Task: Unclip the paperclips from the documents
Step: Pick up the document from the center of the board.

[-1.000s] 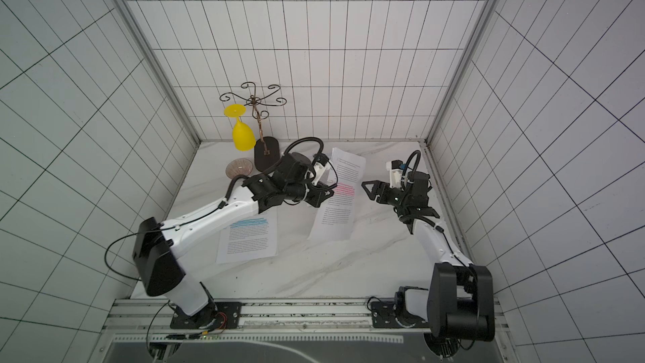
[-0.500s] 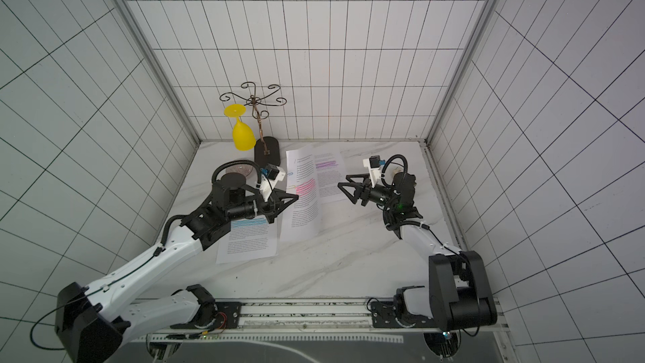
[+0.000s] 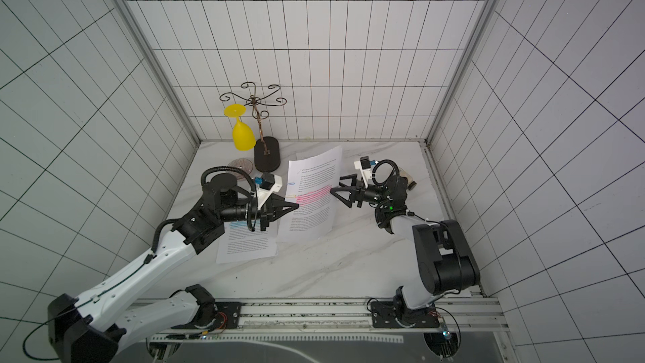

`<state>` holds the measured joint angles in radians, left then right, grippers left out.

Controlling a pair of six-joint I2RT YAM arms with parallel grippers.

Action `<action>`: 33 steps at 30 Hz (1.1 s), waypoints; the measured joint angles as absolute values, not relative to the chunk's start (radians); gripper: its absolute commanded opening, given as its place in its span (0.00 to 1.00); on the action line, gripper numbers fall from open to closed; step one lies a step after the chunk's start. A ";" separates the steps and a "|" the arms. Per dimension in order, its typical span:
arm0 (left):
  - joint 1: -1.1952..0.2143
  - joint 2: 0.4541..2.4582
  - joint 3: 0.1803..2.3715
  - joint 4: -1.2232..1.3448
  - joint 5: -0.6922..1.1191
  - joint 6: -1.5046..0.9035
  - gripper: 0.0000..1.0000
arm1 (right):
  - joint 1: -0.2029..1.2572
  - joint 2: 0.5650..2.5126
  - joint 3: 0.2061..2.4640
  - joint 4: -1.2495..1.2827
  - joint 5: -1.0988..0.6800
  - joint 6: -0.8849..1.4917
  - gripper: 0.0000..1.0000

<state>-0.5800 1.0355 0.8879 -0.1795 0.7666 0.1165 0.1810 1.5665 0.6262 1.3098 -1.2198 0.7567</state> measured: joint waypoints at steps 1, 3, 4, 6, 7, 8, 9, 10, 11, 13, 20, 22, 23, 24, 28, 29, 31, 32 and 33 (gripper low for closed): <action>-0.570 1.029 0.882 -0.187 0.772 0.136 0.00 | 0.186 1.573 0.626 1.351 -1.224 0.788 0.86; -0.549 1.026 0.871 -0.195 0.783 0.160 0.00 | 0.202 1.576 0.628 1.411 -1.232 0.830 0.86; -0.535 1.026 0.866 -0.199 0.789 0.171 0.00 | 0.213 1.576 0.631 1.439 -1.237 0.846 0.86; -0.514 1.029 0.857 -0.203 0.799 0.185 0.00 | 0.237 1.575 0.636 1.475 -1.242 0.866 0.85; -0.504 1.031 0.854 -0.204 0.804 0.192 0.00 | 0.246 1.574 0.637 1.488 -1.242 0.874 0.84; -0.500 1.034 0.852 -0.205 0.807 0.197 0.00 | 0.253 1.573 0.637 1.500 -1.242 0.879 0.83; -0.498 1.038 0.852 -0.206 0.810 0.200 0.00 | 0.258 1.571 0.637 1.507 -1.241 0.884 0.82; -0.497 1.043 0.852 -0.205 0.812 0.200 0.00 | 0.264 1.566 0.637 1.513 -1.240 0.889 0.81; -0.496 1.048 0.852 -0.205 0.814 0.199 0.00 | 0.265 1.560 0.637 1.522 -1.236 0.893 0.79; -0.495 1.057 0.850 -0.199 0.814 0.192 0.00 | 0.267 1.544 0.637 1.533 -1.222 0.899 0.76; -0.493 1.050 0.747 -0.049 0.810 0.073 0.00 | 0.268 1.460 0.637 1.509 -1.166 0.867 0.69; -0.490 1.040 0.712 0.003 0.805 0.023 0.00 | 0.268 1.446 0.637 1.493 -1.158 0.853 0.68; -0.488 1.035 0.695 0.034 0.802 -0.004 0.00 | 0.268 1.442 0.637 1.483 -1.157 0.847 0.67; -0.484 1.030 0.684 0.059 0.801 -0.028 0.00 | 0.268 1.441 0.637 1.477 -1.157 0.844 0.66; -0.474 1.021 0.663 0.150 0.788 -0.106 0.00 | 0.268 1.441 0.637 1.451 -1.155 0.834 0.63; -0.473 1.021 0.662 0.167 0.785 -0.120 0.00 | 0.268 1.441 0.637 1.450 -1.154 0.833 0.62; -0.469 1.021 0.661 0.204 0.780 -0.150 0.00 | 0.268 1.441 0.637 1.449 -1.153 0.833 0.60; -0.469 1.021 0.657 0.226 0.777 -0.167 0.00 | 0.268 1.441 0.637 1.448 -1.153 0.833 0.58; -0.468 1.021 0.651 0.248 0.775 -0.184 0.00 | 0.268 1.441 0.637 1.448 -1.153 0.833 0.57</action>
<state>-0.4679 1.0214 0.6514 0.2481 0.7746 -0.1841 0.2684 1.4406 0.6369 1.4479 -1.1530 0.8330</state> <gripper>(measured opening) 0.048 0.589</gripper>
